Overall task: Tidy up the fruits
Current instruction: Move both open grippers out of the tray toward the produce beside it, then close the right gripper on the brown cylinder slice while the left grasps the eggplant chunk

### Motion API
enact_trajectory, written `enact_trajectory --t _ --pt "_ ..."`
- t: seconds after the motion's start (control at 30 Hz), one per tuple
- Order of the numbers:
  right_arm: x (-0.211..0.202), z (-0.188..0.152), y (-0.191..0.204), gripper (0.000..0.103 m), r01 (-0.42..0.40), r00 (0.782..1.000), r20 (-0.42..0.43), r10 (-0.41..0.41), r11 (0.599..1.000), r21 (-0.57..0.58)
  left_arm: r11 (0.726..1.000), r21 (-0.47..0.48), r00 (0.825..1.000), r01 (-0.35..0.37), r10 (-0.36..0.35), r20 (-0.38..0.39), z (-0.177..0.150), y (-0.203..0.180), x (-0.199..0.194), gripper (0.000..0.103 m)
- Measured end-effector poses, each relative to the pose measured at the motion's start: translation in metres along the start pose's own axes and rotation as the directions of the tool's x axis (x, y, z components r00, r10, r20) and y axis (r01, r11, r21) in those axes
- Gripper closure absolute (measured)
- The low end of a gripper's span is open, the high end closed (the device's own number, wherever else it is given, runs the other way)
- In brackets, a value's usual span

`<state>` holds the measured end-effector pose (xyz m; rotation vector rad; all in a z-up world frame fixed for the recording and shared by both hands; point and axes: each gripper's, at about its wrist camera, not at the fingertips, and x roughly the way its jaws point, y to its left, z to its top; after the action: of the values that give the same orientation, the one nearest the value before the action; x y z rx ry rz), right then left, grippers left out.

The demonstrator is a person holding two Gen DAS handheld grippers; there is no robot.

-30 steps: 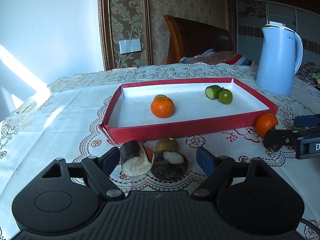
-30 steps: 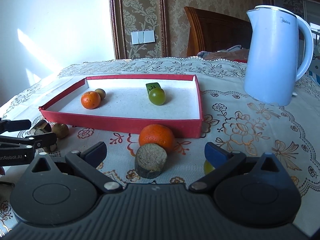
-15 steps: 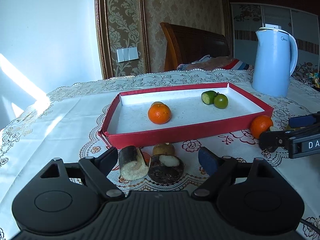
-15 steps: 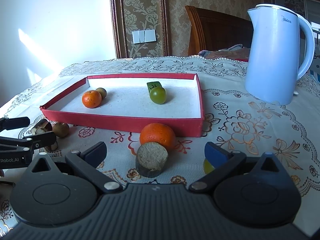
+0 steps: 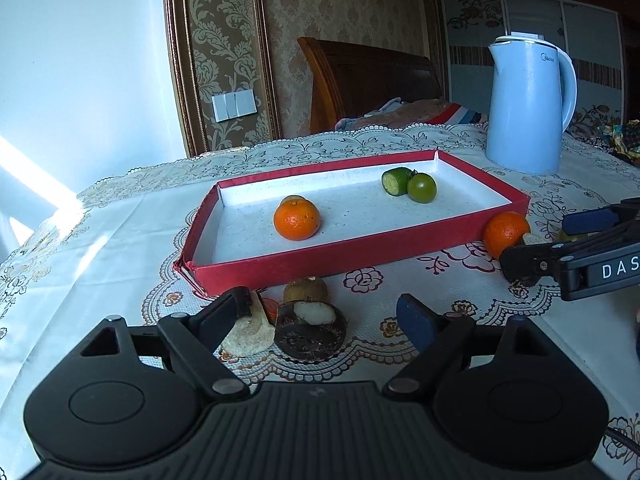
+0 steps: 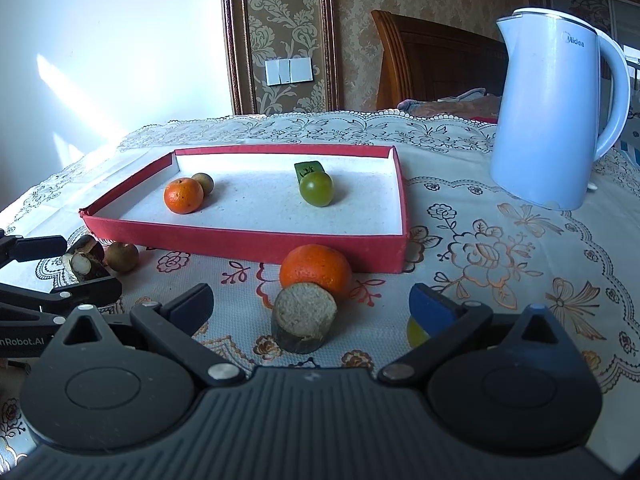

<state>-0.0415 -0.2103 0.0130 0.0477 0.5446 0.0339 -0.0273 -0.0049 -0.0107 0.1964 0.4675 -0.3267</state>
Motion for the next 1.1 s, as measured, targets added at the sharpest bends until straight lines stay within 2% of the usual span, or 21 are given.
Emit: enact_trajectory --t 0.2,0.3,0.43,0.5,0.67,0.9,1.0,1.1 --pt "0.0 0.0 0.0 0.0 0.0 1.0 0.0 0.0 1.0 -0.001 0.998 0.052 0.999 0.038 -0.039 0.026 -0.002 -0.008 -0.006 0.015" --pt "0.0 0.0 0.0 0.0 0.0 1.0 0.0 0.0 1.0 0.0 0.997 0.055 0.999 0.049 -0.048 -0.016 -0.002 -0.009 -0.001 0.015" --pt "0.0 -0.001 0.0 0.0 0.001 1.0 0.0 -0.001 1.0 -0.001 0.995 0.061 0.997 0.078 -0.077 -0.022 -0.004 -0.011 -0.003 0.016" --pt "0.0 0.0 0.0 0.0 0.001 1.0 0.0 -0.001 1.0 0.001 0.996 0.058 0.997 0.063 -0.061 -0.036 -0.005 -0.011 0.0 0.021" --pt "-0.001 0.0 -0.001 0.0 0.001 1.0 0.002 -0.001 1.0 0.007 0.999 0.014 0.992 0.045 -0.043 -0.115 -0.004 -0.004 0.013 0.024" --pt "-0.002 0.0 -0.002 0.0 -0.002 1.0 0.003 0.002 1.0 0.01 0.999 -0.005 0.993 0.033 -0.034 -0.113 -0.003 -0.002 0.015 0.025" --pt "-0.006 -0.002 -0.004 0.0 -0.004 1.0 0.005 0.004 1.0 0.01 1.0 -0.005 0.993 0.026 -0.026 -0.112 -0.003 -0.002 0.016 0.035" --pt "-0.013 -0.008 -0.005 0.0 -0.005 1.0 0.016 0.005 1.0 0.005 1.0 0.002 0.993 0.024 -0.024 -0.116 -0.003 -0.003 0.016 0.035"
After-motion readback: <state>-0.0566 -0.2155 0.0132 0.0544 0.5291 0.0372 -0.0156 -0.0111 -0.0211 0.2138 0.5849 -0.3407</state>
